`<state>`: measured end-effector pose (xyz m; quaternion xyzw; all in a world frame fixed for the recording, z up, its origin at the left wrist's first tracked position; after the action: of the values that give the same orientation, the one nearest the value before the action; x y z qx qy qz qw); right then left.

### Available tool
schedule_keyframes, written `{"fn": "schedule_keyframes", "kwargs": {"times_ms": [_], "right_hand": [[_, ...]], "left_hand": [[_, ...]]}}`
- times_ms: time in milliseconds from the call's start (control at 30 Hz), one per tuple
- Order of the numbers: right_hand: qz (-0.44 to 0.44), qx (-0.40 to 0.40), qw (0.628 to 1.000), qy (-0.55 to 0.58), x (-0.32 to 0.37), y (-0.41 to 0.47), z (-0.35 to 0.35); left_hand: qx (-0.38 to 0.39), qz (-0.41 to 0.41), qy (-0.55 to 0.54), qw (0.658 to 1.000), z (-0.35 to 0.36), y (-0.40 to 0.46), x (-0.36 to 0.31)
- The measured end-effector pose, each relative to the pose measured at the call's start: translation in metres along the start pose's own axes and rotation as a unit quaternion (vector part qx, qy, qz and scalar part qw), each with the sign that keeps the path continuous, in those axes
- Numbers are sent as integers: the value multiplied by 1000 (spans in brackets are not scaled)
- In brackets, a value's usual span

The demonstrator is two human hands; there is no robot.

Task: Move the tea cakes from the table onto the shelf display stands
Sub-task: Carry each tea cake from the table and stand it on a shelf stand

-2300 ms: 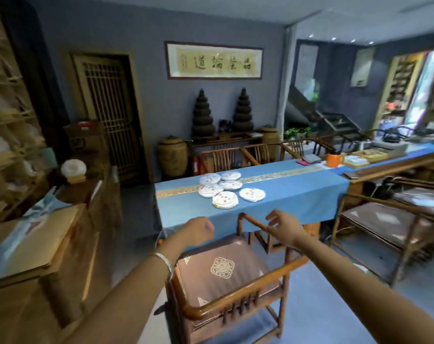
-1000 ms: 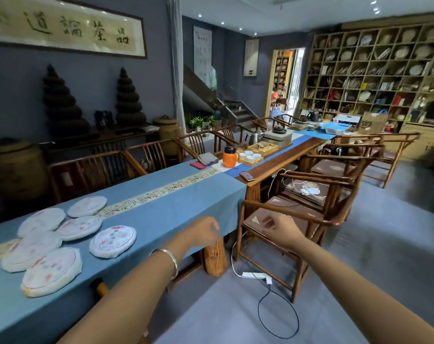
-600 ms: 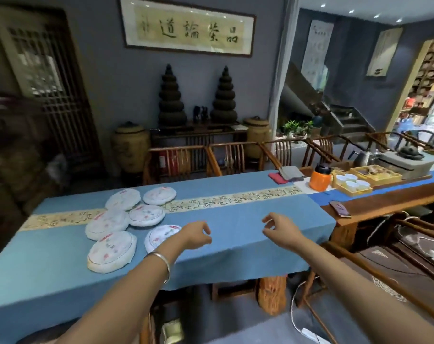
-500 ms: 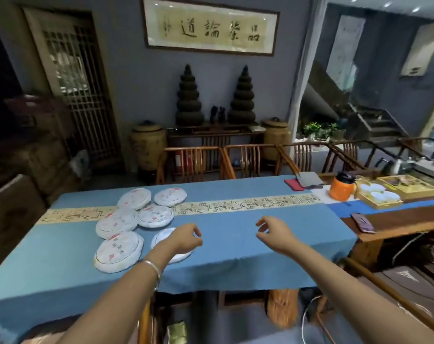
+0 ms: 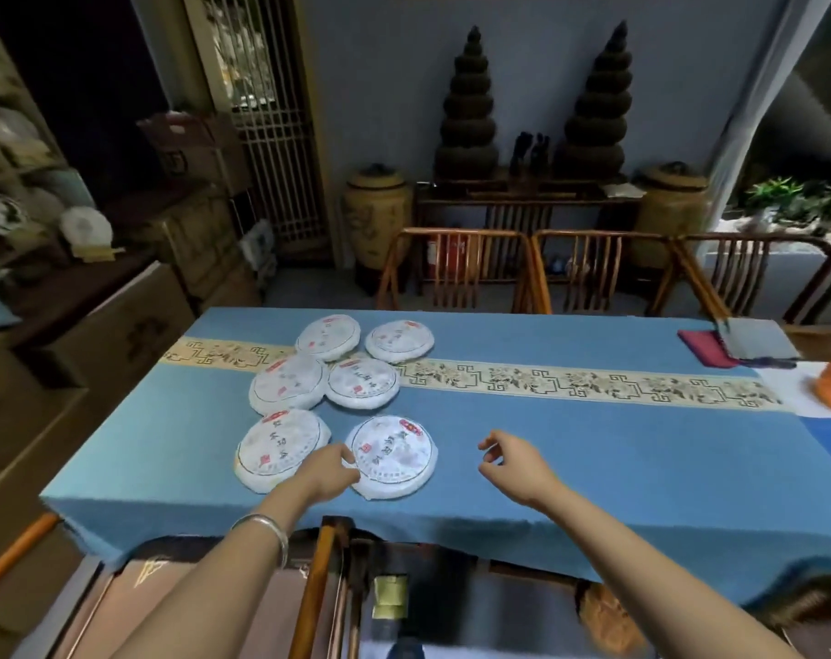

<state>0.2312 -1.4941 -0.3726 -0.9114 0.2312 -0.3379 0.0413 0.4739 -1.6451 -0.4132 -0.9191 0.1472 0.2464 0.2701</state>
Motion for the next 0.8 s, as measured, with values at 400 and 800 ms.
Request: {"fn": "schedule_keyframes", "kwargs": {"times_ms": [400, 800], "right_hand": [[48, 125, 990, -30, -7, 168, 91], [324, 135, 876, 330, -63, 164, 181]], "left_hand": [[15, -21, -41, 999, -7, 176, 34], [69, -36, -109, 991, 41, 221, 56]]}}
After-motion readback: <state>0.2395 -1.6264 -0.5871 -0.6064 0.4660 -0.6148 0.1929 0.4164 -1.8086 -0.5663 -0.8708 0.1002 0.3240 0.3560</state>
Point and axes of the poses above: each hand's wrist, its own y-axis towards the middle knuckle, its own z-axis out of the palm, x = y × z, the point moved 7 cm from there along y, towards the middle knuckle
